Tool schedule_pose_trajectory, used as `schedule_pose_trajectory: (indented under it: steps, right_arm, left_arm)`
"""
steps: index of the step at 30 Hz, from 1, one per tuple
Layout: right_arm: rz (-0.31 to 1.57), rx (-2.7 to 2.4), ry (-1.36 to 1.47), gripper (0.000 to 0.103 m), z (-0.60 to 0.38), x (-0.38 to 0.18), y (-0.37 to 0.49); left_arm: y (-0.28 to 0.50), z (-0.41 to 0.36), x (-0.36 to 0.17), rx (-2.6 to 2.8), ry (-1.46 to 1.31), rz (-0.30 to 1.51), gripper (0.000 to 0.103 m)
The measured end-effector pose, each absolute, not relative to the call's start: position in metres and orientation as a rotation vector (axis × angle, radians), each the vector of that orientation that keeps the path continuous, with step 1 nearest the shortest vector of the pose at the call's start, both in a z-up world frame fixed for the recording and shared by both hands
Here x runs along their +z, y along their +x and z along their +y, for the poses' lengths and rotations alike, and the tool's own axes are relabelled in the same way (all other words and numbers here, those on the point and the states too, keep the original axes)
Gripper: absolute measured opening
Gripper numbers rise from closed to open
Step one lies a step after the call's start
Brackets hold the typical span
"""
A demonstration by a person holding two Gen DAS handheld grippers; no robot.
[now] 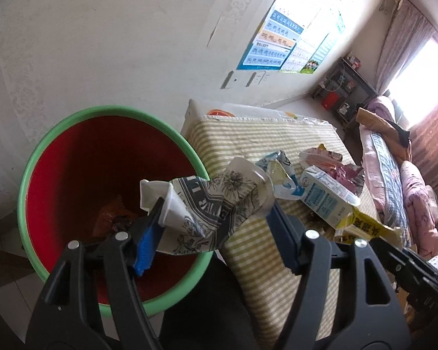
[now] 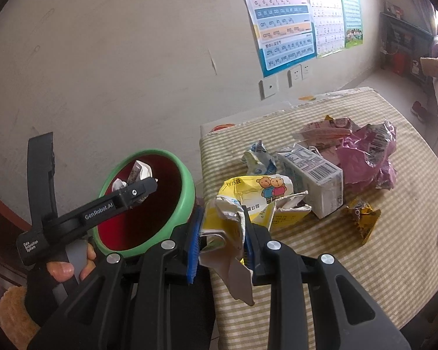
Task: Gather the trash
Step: 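Hold both items over the bin and open both grippers to drop them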
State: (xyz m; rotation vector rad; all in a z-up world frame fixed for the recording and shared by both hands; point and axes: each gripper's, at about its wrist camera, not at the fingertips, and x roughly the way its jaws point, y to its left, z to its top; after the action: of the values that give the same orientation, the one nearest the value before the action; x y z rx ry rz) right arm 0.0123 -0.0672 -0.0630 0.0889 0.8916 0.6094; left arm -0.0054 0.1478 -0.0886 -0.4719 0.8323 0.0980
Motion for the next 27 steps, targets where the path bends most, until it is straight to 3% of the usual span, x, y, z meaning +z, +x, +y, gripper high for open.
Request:
schedule_pose_trajectory:
  steps: [27]
  right_arm:
    - [0.926,0.677,0.091,0.024,-0.036,-0.070,0.016]
  left_arm:
    - [-0.013,0.174,-0.095,0.171,-0.489,0.827,0.066]
